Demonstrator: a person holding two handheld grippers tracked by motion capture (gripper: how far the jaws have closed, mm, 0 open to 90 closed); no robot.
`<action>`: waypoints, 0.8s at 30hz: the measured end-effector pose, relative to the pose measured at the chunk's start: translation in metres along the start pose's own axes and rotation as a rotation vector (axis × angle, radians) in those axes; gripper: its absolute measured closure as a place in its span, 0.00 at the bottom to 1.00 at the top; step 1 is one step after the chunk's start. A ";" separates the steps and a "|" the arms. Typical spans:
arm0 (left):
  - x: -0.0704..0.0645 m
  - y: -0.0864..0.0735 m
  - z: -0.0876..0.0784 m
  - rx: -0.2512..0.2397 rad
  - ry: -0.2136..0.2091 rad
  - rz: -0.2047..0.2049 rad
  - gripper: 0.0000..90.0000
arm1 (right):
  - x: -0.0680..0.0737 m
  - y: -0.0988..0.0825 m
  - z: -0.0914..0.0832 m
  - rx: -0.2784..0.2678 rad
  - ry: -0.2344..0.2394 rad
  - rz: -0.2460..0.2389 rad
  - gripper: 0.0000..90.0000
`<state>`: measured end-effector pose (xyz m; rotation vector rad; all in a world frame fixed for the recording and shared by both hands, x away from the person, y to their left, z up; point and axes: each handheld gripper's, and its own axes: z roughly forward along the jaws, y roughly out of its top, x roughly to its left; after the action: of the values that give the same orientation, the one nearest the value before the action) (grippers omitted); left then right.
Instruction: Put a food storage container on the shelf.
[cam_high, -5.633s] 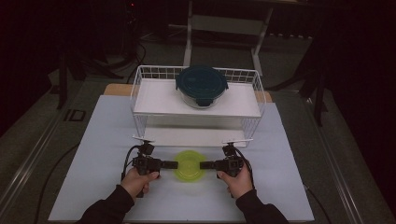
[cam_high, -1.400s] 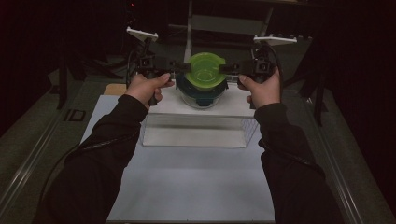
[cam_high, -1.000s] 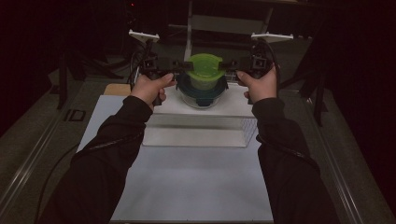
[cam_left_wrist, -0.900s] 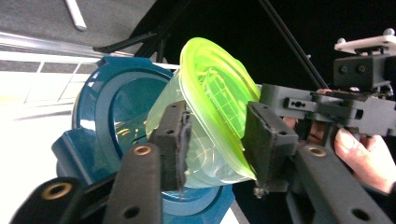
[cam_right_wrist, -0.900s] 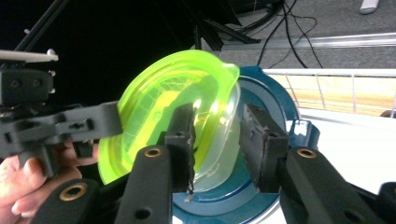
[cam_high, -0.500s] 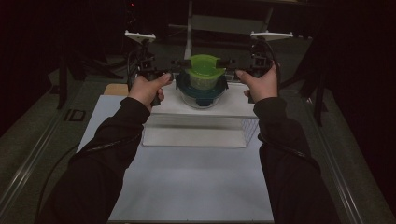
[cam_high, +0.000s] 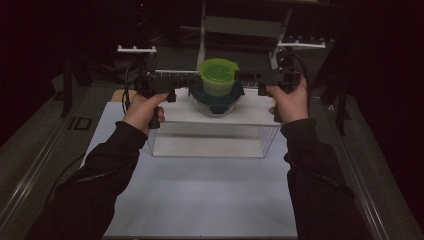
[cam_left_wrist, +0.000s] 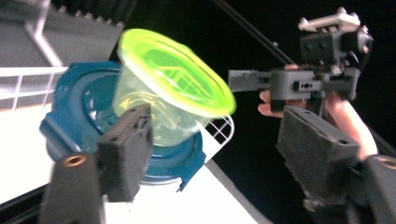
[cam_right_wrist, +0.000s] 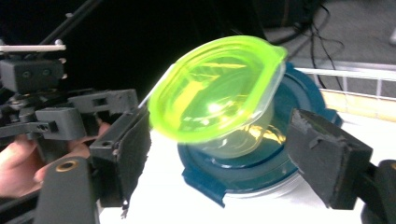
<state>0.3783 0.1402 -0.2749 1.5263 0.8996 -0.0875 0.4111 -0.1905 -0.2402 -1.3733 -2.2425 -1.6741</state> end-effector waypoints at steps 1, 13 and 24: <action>0.000 0.000 0.000 0.000 0.000 0.000 0.23 | 0.001 -0.003 -0.002 -0.001 0.003 -0.012 0.22; -0.010 -0.031 -0.006 0.000 0.081 0.111 0.00 | 0.005 -0.044 -0.015 0.023 0.008 -0.076 0.22; -0.020 -0.074 -0.013 0.026 0.058 0.216 0.00 | 0.006 -0.092 -0.017 0.029 0.064 -0.124 0.22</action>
<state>0.3163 0.1338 -0.3220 1.6486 0.7763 0.1028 0.3407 -0.2032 -0.2999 -1.1797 -2.3508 -1.6876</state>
